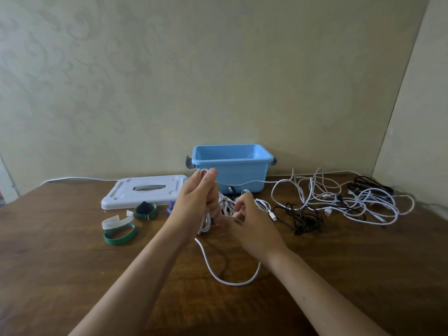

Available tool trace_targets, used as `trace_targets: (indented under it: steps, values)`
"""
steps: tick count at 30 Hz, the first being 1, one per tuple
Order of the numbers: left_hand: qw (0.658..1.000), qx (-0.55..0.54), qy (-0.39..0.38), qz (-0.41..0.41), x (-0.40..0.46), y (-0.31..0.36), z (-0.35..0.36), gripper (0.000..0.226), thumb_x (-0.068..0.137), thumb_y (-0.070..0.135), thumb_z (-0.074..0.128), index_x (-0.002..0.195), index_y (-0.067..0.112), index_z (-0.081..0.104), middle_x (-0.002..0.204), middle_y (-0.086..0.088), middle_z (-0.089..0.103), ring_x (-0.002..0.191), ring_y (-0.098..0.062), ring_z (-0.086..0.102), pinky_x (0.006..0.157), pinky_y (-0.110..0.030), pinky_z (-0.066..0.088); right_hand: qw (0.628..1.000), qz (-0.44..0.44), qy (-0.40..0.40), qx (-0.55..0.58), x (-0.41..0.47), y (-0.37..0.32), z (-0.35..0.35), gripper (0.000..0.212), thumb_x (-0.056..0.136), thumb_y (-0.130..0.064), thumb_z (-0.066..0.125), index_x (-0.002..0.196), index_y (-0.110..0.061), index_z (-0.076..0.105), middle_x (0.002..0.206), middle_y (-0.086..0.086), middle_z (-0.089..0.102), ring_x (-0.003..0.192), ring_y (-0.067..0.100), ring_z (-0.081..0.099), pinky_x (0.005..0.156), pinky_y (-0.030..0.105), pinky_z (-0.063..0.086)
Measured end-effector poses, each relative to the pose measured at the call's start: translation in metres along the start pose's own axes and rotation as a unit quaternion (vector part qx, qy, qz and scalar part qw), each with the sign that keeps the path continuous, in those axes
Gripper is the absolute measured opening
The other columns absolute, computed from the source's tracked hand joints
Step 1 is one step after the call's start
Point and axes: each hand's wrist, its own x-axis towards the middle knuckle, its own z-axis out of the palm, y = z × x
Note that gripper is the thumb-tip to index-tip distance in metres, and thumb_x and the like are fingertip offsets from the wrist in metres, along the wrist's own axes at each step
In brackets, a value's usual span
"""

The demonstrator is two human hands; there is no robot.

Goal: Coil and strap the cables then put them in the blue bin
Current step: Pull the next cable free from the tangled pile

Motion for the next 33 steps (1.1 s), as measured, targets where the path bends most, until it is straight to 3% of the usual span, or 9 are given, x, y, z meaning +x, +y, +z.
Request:
trace_targets:
  steps: [3, 5, 7, 10, 15, 21, 24, 28, 33]
  values:
    - [0.999, -0.031, -0.007, -0.006, 0.000, 0.002, -0.001, 0.030, 0.105, 0.024, 0.046, 0.079, 0.017, 0.035, 0.060, 0.001, 0.028, 0.048, -0.011, 0.022, 0.045, -0.025, 0.022, 0.999, 0.003, -0.021, 0.028, 0.003, 0.002, -0.003, 0.041, 0.084, -0.067, 0.067, 0.110, -0.040, 0.049, 0.086, -0.010, 0.070, 0.081, 0.000, 0.064, 0.073, 0.026, 0.048]
    - [0.999, -0.034, -0.019, 0.001, 0.000, 0.001, -0.002, 0.030, 0.103, 0.021, 0.050, 0.078, 0.018, 0.035, 0.061, -0.001, 0.025, 0.047, -0.012, 0.020, 0.045, -0.026, 0.019, 0.997, -0.029, -0.070, -0.016, 0.003, 0.002, 0.000, 0.027, 0.091, -0.061, 0.062, 0.110, -0.042, 0.063, 0.095, -0.015, 0.071, 0.090, -0.001, 0.064, 0.081, 0.031, 0.051]
    - [0.999, -0.031, -0.031, 0.009, 0.000, 0.001, -0.003, 0.028, 0.102, 0.017, 0.053, 0.077, 0.015, 0.040, 0.059, 0.000, 0.025, 0.046, -0.012, 0.020, 0.042, -0.023, 0.021, 0.993, -0.060, -0.092, -0.033, 0.000, 0.002, 0.006, 0.029, 0.095, -0.060, 0.057, 0.110, -0.039, 0.071, 0.105, -0.017, 0.073, 0.098, -0.001, 0.066, 0.090, 0.037, 0.054]
    - [0.999, -0.034, -0.030, 0.016, 0.000, 0.001, -0.004, 0.004, 0.100, 0.011, 0.055, 0.100, 0.008, 0.057, 0.054, 0.004, 0.030, 0.044, -0.010, 0.024, 0.040, -0.021, 0.026, 0.993, -0.069, -0.095, -0.006, -0.002, 0.001, 0.011, 0.031, 0.095, -0.059, 0.057, 0.112, -0.038, 0.072, 0.107, -0.018, 0.074, 0.100, -0.002, 0.066, 0.092, 0.037, 0.054]
    - [0.996, -0.080, -0.018, 0.019, -0.001, 0.001, 0.000, 0.033, 0.098, 0.008, 0.056, 0.131, 0.010, 0.053, 0.060, -0.003, 0.032, 0.049, -0.014, 0.030, 0.048, -0.027, 0.031, 0.995, -0.055, -0.073, 0.036, 0.000, 0.002, 0.012, 0.025, 0.102, -0.044, 0.054, 0.083, -0.038, 0.070, 0.070, -0.022, 0.064, 0.069, -0.003, 0.058, 0.069, 0.025, 0.043]
    - [0.993, -0.121, -0.001, 0.008, 0.002, -0.012, 0.008, 0.042, 0.093, 0.027, 0.057, 0.131, 0.010, 0.050, 0.061, -0.001, 0.042, 0.053, -0.016, 0.044, 0.055, -0.029, 0.044, 0.997, -0.027, -0.042, 0.062, 0.005, 0.009, 0.008, 0.041, 0.104, -0.043, 0.050, 0.087, -0.011, 0.070, 0.068, -0.004, 0.062, 0.066, 0.008, 0.057, 0.068, 0.031, 0.042]
    - [0.992, -0.129, 0.010, -0.006, 0.001, -0.015, 0.011, 0.027, 0.104, 0.024, 0.046, 0.124, 0.007, 0.054, 0.061, 0.003, 0.033, 0.051, -0.011, 0.031, 0.047, -0.024, 0.033, 0.994, -0.033, -0.071, 0.073, 0.006, 0.009, 0.007, 0.037, 0.103, -0.043, 0.053, 0.091, -0.014, 0.072, 0.068, -0.009, 0.063, 0.065, 0.004, 0.057, 0.069, 0.032, 0.044]
    - [0.995, -0.099, 0.015, 0.014, 0.005, -0.001, -0.007, 0.009, 0.104, 0.019, 0.049, 0.110, 0.011, 0.050, 0.059, 0.004, 0.028, 0.045, -0.009, 0.023, 0.040, -0.022, 0.024, 0.992, -0.029, -0.120, -0.008, 0.007, 0.012, -0.001, 0.017, 0.097, -0.042, 0.065, 0.101, -0.027, 0.073, 0.069, -0.028, 0.062, 0.065, -0.008, 0.056, 0.063, 0.015, 0.038]
    - [0.999, 0.002, 0.034, -0.009, 0.013, 0.002, -0.031, 0.021, 0.105, 0.018, 0.047, 0.119, 0.006, 0.058, 0.057, 0.004, 0.027, 0.046, -0.011, 0.023, 0.044, -0.023, 0.022, 0.998, -0.012, -0.037, -0.049, 0.014, 0.016, -0.023, 0.015, 0.090, -0.048, 0.071, 0.087, -0.033, 0.071, 0.061, -0.022, 0.060, 0.058, -0.004, 0.053, 0.060, 0.019, 0.037]
